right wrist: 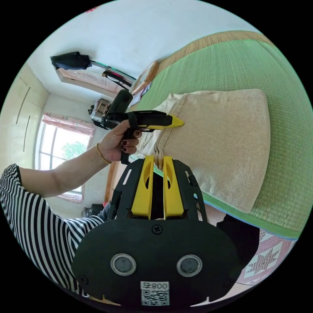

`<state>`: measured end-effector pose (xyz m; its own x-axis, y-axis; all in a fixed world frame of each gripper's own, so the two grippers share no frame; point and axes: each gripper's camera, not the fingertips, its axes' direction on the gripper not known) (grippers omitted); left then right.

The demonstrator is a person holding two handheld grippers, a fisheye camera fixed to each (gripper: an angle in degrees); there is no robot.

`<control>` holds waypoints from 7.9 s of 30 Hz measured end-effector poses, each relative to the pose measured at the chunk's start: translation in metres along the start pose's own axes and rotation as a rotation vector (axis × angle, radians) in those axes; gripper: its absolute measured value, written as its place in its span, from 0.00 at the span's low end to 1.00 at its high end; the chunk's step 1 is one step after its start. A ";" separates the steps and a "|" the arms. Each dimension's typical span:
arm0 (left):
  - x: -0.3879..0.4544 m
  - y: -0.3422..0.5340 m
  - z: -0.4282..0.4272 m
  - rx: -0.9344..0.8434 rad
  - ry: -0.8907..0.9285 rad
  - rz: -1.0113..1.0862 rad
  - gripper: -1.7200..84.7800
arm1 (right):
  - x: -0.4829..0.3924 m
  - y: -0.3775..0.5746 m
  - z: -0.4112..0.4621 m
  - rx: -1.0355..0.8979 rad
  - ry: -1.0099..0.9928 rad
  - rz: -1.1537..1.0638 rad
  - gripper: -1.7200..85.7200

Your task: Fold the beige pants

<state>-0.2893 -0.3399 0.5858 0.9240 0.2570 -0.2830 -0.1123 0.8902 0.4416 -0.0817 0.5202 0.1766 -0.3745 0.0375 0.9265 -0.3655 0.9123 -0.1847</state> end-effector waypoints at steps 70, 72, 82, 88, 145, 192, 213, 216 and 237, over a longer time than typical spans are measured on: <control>-0.030 0.098 -0.271 0.186 0.136 0.183 0.06 | 0.093 -0.162 0.075 0.041 0.304 -0.003 0.02; -0.043 0.096 -0.268 0.159 0.100 0.132 0.06 | 0.099 -0.163 0.077 0.045 0.309 0.015 0.02; -0.072 0.122 -0.260 0.141 0.228 0.003 0.10 | 0.133 -0.169 0.096 0.036 0.327 0.120 0.02; -0.065 0.137 -0.250 0.096 0.199 0.003 0.10 | 0.103 -0.153 0.101 0.044 0.296 0.072 0.02; 0.095 0.133 0.003 0.090 -0.239 0.190 0.03 | 0.139 0.040 0.095 -0.147 0.179 0.099 0.02; 0.289 0.291 0.129 0.015 -0.357 0.652 0.04 | 0.366 0.019 -0.074 0.187 -0.222 0.459 0.08; 0.261 0.347 -0.047 0.141 -0.077 0.657 0.04 | 0.182 -0.068 -0.093 0.341 0.073 0.380 0.04; 0.238 0.366 -0.099 0.201 -0.034 0.612 0.04 | 0.129 -0.097 -0.066 0.349 0.075 0.333 0.04; -0.006 0.530 -0.397 0.623 0.207 0.087 0.03 | -0.177 -0.331 0.317 0.031 0.230 0.105 0.04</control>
<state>-0.4991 0.2796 0.4830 0.8247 0.4403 -0.3548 0.1068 0.4948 0.8624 -0.1641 0.0821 -0.0300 -0.2096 0.2264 0.9512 -0.3619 0.8858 -0.2906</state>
